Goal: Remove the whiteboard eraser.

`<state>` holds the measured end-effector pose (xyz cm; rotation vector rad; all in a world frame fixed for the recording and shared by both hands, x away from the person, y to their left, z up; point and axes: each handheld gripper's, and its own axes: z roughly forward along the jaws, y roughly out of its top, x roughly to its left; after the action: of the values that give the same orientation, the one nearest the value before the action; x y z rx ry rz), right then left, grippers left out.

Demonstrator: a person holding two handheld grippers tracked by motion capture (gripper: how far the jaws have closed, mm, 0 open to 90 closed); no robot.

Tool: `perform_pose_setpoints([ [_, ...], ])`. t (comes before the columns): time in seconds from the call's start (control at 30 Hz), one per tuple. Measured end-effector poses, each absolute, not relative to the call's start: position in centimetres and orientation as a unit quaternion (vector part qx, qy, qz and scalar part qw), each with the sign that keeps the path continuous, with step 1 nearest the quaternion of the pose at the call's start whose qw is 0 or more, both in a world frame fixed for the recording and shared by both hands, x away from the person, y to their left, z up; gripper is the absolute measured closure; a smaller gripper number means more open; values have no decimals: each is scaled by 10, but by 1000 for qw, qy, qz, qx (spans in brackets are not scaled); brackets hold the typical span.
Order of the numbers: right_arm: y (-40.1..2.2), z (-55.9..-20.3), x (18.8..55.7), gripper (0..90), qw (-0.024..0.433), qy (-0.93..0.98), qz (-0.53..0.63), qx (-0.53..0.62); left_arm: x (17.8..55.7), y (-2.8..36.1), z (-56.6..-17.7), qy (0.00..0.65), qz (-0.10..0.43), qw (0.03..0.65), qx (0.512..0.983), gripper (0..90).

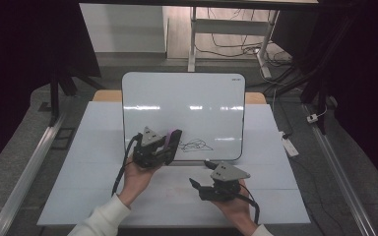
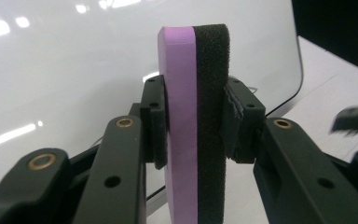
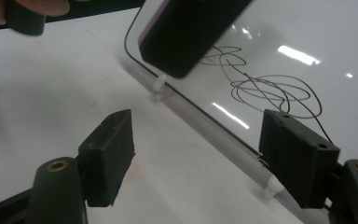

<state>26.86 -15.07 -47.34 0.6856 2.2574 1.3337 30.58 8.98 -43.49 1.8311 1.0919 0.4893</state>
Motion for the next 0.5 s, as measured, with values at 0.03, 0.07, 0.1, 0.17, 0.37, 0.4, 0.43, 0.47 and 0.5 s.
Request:
perform_pose_setpoints([
  [0.03,-147,-474,269,263,216,813,480,251,308,84,-436,445,195,462,742,638],
  [0.07,-143,-474,270,263,216,811,481,253,308,84,-436,445,195,462,742,638],
  [0.1,-138,-474,270,264,220,808,483,256,310,77,-437,444,188,465,742,637],
  [0.17,-132,-474,271,269,224,806,483,259,311,74,-438,442,187,465,744,637],
  [0.37,-126,-475,275,272,222,797,489,276,309,59,-439,432,181,474,746,637],
  [0.4,-125,-475,276,268,221,796,488,281,309,58,-439,431,178,476,746,637],
  [0.43,-125,-475,277,262,222,795,488,283,308,56,-439,428,177,476,748,637],
  [0.47,-126,-475,280,263,218,792,492,288,308,56,-439,428,177,476,748,637],
  [0.5,-127,-476,282,259,216,791,493,292,307,55,-439,425,177,477,749,637],
])
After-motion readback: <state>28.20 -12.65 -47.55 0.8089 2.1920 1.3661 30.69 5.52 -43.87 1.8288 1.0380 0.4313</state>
